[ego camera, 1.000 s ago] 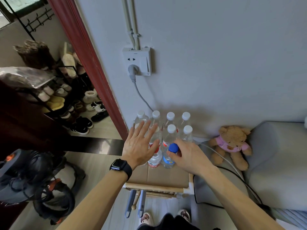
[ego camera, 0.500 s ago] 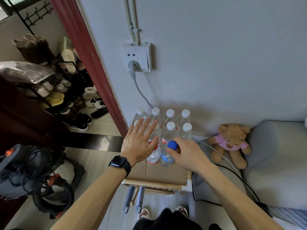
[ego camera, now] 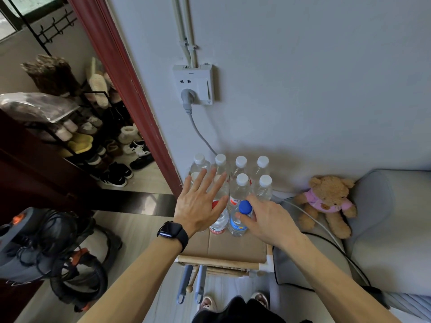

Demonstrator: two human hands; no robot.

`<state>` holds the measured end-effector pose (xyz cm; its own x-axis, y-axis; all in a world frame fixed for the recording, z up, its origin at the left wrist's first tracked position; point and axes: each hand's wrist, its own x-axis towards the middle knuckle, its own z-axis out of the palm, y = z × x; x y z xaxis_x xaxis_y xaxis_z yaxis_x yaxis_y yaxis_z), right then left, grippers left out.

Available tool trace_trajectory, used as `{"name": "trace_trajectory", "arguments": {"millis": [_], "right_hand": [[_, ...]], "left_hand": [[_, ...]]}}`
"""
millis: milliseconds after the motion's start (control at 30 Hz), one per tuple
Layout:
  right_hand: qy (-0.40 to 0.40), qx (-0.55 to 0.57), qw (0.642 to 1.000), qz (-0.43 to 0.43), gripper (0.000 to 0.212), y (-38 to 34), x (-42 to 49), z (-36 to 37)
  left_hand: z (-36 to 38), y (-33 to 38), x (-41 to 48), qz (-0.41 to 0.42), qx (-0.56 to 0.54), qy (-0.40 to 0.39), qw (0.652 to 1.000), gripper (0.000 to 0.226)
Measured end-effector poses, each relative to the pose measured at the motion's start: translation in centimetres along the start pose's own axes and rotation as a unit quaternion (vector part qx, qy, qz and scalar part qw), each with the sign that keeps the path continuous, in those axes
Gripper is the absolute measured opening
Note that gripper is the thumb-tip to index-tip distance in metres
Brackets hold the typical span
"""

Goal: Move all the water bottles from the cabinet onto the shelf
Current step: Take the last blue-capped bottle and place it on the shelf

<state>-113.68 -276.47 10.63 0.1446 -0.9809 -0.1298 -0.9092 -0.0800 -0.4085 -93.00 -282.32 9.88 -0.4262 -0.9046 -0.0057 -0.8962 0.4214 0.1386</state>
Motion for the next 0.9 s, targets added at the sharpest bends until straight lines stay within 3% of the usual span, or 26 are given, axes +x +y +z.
{"name": "trace_trajectory", "arguments": {"millis": [433, 900], "right_hand": [[-0.004, 0.022, 1.0, 0.016, 0.028, -0.6, -0.3, -0.1], [-0.006, -0.025, 0.997, 0.078, 0.069, -1.4, -1.5, -0.4]], "left_hand": [[0.6, 0.1, 0.1, 0.002, 0.011, 0.015, 1.0, 0.063], [0.1, -0.3, -0.2, 0.02, -0.009, -0.008, 1.0, 0.069]]}}
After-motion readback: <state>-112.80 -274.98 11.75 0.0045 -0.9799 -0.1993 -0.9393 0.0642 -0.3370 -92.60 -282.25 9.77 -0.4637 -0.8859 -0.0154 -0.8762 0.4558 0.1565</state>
